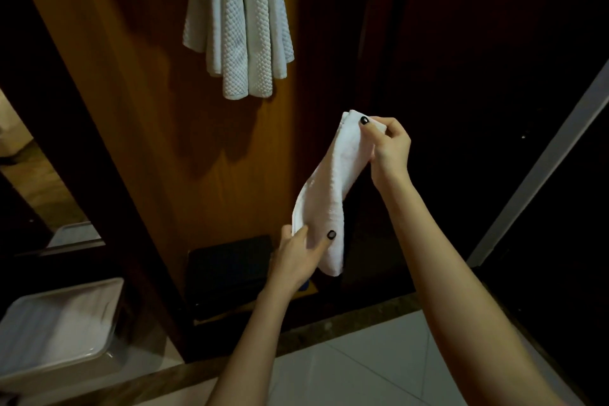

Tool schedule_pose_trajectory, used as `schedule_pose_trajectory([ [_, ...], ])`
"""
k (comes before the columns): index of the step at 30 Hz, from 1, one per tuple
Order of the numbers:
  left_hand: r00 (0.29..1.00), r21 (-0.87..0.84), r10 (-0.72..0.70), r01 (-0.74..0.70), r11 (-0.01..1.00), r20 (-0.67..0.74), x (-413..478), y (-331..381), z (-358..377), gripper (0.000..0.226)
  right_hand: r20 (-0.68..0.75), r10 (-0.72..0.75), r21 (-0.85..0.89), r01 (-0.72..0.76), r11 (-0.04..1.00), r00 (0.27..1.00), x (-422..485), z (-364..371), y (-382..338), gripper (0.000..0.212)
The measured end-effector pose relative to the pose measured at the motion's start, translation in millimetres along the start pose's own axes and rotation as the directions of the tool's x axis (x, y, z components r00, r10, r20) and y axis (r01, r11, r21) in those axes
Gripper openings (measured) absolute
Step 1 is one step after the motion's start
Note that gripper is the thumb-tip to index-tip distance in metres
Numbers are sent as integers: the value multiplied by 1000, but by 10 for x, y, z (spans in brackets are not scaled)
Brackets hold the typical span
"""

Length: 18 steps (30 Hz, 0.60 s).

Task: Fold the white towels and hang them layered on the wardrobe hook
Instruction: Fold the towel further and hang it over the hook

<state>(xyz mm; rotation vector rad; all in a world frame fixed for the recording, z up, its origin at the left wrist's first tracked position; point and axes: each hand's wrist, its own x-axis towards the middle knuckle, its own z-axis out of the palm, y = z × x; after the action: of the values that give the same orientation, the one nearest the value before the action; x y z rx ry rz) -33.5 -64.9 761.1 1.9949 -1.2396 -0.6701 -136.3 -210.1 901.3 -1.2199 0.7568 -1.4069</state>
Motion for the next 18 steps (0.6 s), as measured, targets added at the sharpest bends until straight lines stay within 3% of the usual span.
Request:
schedule_pose_trajectory([
  [3,999,-77,6,-4,997,31,93,101,52,110,20,-128,-61,129,990,992,-91,133,-80,10],
  [8,1000,-273,-8,0,962,-27,250,140,45,53,288,-171,-101,207,973,942,-184,188,-234,10],
  [11,993,-441,36,-82,894,-112,262,272,17,39,371,-133,-89,177,980,919,-193,188,-289,10],
  [15,960,-457,31,-161,875,-279,254,476,11,19,398,-116,-104,170,980,910,-221,197,-267,13],
  [18,938,-433,55,-210,877,-343,274,492,-9,19,423,-97,-110,157,981,901,-222,193,-262,11],
])
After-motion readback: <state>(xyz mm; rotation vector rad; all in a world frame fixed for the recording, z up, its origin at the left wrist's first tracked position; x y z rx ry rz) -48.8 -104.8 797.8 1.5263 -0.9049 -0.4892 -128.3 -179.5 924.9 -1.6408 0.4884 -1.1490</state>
